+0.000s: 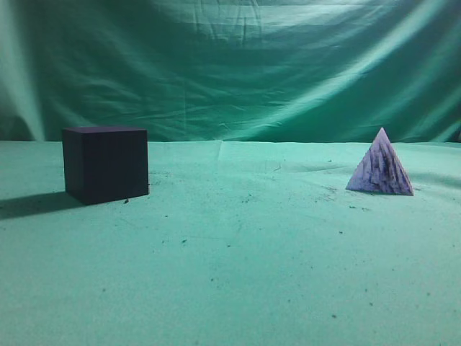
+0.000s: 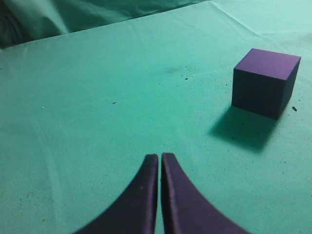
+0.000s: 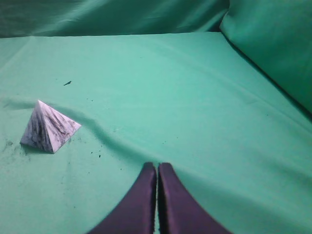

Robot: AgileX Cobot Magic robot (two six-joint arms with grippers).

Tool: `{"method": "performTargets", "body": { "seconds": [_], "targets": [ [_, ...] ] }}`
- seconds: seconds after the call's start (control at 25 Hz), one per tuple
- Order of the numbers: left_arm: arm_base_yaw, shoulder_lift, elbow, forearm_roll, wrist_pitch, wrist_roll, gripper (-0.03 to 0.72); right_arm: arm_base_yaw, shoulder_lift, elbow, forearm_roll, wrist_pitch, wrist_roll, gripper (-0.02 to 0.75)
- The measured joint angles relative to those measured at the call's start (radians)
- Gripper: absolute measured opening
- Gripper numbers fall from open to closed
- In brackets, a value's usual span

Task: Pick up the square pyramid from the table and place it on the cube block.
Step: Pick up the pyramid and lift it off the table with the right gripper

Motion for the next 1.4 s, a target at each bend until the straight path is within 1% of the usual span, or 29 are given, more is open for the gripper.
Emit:
{"method": "performTargets", "body": {
  "seconds": [0.88,0.96,1.04,1.16,1.2,1.24,1.32,1.4],
  "targets": [
    [0.000,0.000,0.000,0.000,0.000,0.000,0.000,0.000,0.000,0.000,0.002,-0.014,0.000,0.000],
    [0.000,0.000,0.000,0.000,0.000,0.000,0.000,0.000,0.000,0.001,0.013,-0.076,0.000,0.000],
    [0.000,0.000,0.000,-0.002,0.000,0.000,0.000,0.000,0.000,0.001,0.029,-0.195,0.000,0.000],
    [0.000,0.000,0.000,-0.004,0.000,0.000,0.000,0.000,0.000,0.002,0.038,-0.449,0.020,0.000],
    [0.000,0.000,0.000,-0.004,0.000,0.000,0.000,0.000,0.000,0.002,0.038,-0.498,0.031,0.000],
    [0.000,0.000,0.000,-0.004,0.000,0.000,0.000,0.000,0.000,-0.010,0.038,-0.508,0.047,0.000],
    [0.000,0.000,0.000,-0.004,0.000,0.000,0.000,0.000,0.000,-0.074,0.038,-0.410,0.063,0.000],
    [0.000,0.000,0.000,-0.004,0.000,0.000,0.000,0.000,0.015,-0.186,0.040,-0.225,0.070,0.000]
  ]
}}
